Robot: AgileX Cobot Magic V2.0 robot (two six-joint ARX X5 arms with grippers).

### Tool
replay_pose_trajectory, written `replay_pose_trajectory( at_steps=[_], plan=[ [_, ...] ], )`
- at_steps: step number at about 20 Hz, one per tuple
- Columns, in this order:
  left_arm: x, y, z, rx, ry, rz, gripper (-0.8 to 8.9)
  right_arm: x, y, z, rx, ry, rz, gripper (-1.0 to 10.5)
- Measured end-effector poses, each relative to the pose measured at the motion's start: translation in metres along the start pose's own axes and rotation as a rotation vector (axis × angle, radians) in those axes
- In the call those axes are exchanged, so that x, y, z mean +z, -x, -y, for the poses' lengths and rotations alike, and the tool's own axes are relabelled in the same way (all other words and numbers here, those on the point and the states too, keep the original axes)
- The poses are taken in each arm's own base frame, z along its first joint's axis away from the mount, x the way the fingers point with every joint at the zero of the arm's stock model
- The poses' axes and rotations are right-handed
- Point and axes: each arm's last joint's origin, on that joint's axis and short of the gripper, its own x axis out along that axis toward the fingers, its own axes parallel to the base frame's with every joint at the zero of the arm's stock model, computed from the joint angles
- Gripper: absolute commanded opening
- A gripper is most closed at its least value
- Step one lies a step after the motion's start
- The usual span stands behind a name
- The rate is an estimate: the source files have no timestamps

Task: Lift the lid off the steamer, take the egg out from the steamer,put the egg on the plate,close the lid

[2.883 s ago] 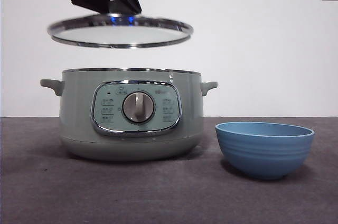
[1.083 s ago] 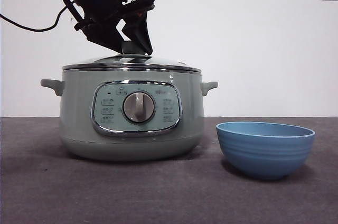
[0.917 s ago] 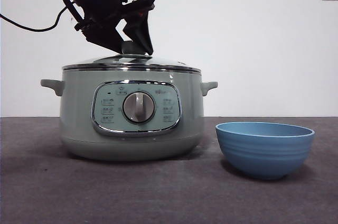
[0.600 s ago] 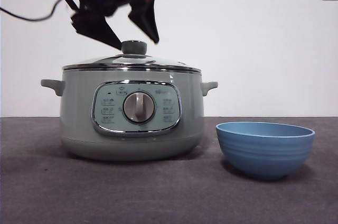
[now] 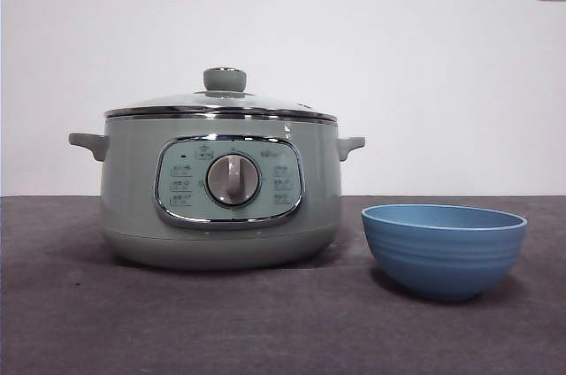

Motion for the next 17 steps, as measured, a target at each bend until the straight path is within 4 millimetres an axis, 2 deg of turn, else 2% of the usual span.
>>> replay_pose_trajectory(
  at_steps=[3,7,9,11,13,14,17],
  plan=[
    [-0.005,0.038,0.006,-0.055,0.012,-0.024,5.25,-0.003,-0.002,-0.002,0.076,-0.006,-0.054,5.5],
    [-0.020,0.078,0.012,-0.124,0.023,-0.066,5.19,-0.009,-0.006,-0.004,0.192,-0.026,-0.147,4.7],
    [-0.028,0.092,0.013,-0.143,0.027,-0.084,4.20,-0.012,-0.008,-0.005,0.229,-0.036,-0.188,4.0],
    [-0.035,0.103,0.015,-0.158,0.029,-0.096,2.30,-0.014,-0.009,-0.006,0.256,-0.047,-0.227,2.3],
    [-0.040,0.111,0.016,-0.160,0.030,-0.105,0.14,-0.015,-0.010,-0.006,0.255,-0.053,-0.250,0.0],
    [-0.042,0.114,0.016,-0.160,0.029,-0.107,-0.12,-0.016,-0.010,-0.006,0.254,-0.055,-0.259,-0.1],
    [-0.045,0.119,0.017,-0.160,0.027,-0.108,-0.05,-0.017,-0.010,-0.006,0.254,-0.056,-0.263,0.0]
  ],
)
